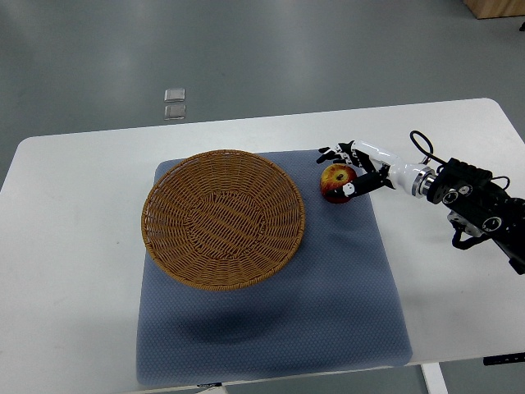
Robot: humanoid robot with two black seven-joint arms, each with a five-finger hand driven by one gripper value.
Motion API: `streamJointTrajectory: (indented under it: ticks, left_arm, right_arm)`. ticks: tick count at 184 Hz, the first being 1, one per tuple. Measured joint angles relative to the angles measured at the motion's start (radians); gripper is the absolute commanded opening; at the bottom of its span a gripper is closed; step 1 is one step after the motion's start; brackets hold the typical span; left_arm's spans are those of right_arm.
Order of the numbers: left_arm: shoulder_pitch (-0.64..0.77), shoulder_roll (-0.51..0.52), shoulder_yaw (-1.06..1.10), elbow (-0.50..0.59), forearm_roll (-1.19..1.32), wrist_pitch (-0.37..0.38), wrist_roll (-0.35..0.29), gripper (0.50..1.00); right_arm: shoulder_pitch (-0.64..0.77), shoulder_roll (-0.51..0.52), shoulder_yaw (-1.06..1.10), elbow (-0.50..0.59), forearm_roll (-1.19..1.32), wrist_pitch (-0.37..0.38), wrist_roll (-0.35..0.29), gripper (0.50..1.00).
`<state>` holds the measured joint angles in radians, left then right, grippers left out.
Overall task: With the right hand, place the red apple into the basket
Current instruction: 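Close the right hand around the apple and lift it, then carry the apple over the wicker basket and lower it inside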
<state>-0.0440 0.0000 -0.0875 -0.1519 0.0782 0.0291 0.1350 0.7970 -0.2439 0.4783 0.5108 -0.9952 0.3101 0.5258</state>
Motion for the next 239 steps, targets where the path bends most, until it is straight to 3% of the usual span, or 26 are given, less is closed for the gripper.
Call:
streamJointTrajectory:
  ticks: [52,73,82,83,93,103,104,157,206,239]
  left_arm:
    - [0.0,0.0,0.0,0.0,0.0,0.0,0.0,1.0]
    - [0.0,0.0,0.0,0.0,0.0,0.0,0.0,1.0]
    - [0.0,0.0,0.0,0.0,0.0,0.0,0.0,1.0]
    - [0.0,0.0,0.0,0.0,0.0,0.0,0.0,1.0]
    - [0.0,0.0,0.0,0.0,0.0,0.0,0.0,1.0]
    - [0.0,0.0,0.0,0.0,0.0,0.0,0.0,1.0]
    - [0.0,0.0,0.0,0.0,0.0,0.0,0.0,1.0]
    - [0.0,0.0,0.0,0.0,0.0,0.0,0.0,1.0]
    - [0.001,0.0,0.0,0.0,0.0,0.0,0.0,1.0]
    - [0.001,0.0,0.0,-0.001,0.0,0.0,0.0,1.0]
  right_arm:
    - [0.0,-0.007,-0.051,0.0,-0.049,-0.036,0.017,0.901]
    - [-0.002,-0.011,-0.056,0.0,-0.05,-0.057,0.017,0.779]
    - [-0.002,-0.013,-0.057,-0.001,-0.052,-0.068,0.017,0.778]
    - [-0.002,-0.013,-0.057,-0.001,-0.052,-0.069,0.017,0.697]
    - [-0.002,-0.014,-0.06,-0.001,-0.052,-0.083,0.017,0.613]
    - [-0.002,-0.013,-0.067,-0.001,-0.052,-0.106,0.017,0.613]
    - [-0.002,-0.013,-0.068,-0.001,-0.052,-0.107,0.017,0.5]
    - [0.031,0.001,-0.059,0.013,-0.04,-0.136,0.041,0.5]
    - [0.15,0.01,-0.058,0.149,-0.039,-0.135,0.048,0.5]
    - [0.217,0.118,-0.119,0.18,-0.073,-0.111,0.048,0.537]
